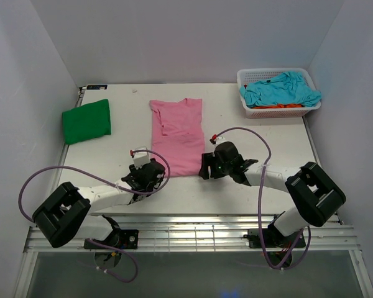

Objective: Fold and stack the t-shirts
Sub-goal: Fold the tshirt

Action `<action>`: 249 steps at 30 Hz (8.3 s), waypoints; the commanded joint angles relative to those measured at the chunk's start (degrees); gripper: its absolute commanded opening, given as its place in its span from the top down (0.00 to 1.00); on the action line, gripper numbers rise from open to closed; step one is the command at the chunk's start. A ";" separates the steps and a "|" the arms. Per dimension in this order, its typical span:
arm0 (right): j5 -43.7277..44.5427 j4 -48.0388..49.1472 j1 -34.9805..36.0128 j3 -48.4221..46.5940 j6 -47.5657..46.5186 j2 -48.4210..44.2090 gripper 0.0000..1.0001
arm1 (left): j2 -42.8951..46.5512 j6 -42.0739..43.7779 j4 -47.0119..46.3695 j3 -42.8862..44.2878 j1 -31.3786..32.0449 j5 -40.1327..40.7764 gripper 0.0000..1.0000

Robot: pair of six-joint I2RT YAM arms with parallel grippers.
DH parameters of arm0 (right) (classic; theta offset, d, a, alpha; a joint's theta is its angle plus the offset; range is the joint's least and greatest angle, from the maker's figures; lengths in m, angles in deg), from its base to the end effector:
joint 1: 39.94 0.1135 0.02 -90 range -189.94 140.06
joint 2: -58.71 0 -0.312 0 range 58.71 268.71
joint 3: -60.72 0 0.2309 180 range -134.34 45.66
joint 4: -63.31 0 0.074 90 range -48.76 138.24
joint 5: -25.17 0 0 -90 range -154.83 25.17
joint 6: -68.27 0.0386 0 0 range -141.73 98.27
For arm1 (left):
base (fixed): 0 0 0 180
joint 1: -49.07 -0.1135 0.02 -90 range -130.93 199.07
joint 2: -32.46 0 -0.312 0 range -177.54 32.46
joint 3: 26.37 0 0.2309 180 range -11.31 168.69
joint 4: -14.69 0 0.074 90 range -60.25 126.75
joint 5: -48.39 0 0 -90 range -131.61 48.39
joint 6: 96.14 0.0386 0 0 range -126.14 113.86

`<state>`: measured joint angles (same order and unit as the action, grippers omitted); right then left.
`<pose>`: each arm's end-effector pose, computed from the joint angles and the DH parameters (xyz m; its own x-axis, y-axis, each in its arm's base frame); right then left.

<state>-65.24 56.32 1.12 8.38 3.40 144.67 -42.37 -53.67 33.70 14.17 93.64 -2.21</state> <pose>0.2078 0.1814 0.2236 -0.7250 -0.0684 -0.6853 -0.3899 0.8610 0.3266 0.1534 -0.1167 0.2013 -0.5863 -0.2225 -0.7789 -0.2376 0.9665 -0.0972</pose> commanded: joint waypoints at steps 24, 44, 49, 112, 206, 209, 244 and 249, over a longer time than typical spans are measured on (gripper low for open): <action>1.37 4.23 0.34 0.19 1.42 2.64 0.36 | -4.19 1.83 -6.67 -2.27 -4.32 -13.82 0.62; -0.83 5.81 0.43 0.10 1.51 5.98 0.67 | -6.21 1.39 -2.56 -0.87 -4.32 -15.49 0.90; -1.00 5.81 0.51 -0.08 1.42 6.51 0.91 | -7.96 0.68 -0.61 0.80 -4.32 -15.40 1.00; 27.39 -17.92 11.15 -20.38 -5.52 -9.50 0.92 | -4.27 -44.24 61.99 33.32 20.03 25.55 1.00; -11.19 -1.13 -8.80 -36.63 -14.23 17.83 0.92 | -18.85 11.58 -23.63 21.01 -0.98 -7.92 1.00; -14.35 -2.36 -8.71 -38.74 -13.35 21.53 0.92 | -22.71 11.49 -23.63 22.42 -0.98 -8.90 1.00; -9.71 -11.32 -8.63 -65.10 -14.84 45.43 0.92 | -24.40 5.52 -23.81 13.82 0.16 -5.91 1.00; -6.11 -14.58 -9.24 -74.86 -15.63 50.79 0.92 | -23.87 3.23 -23.81 10.83 1.12 -6.17 1.00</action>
<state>-74.96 43.95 -7.62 -61.45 -10.94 193.19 -67.18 -48.53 5.55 27.52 93.93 -7.74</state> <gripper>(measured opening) 0.078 0.016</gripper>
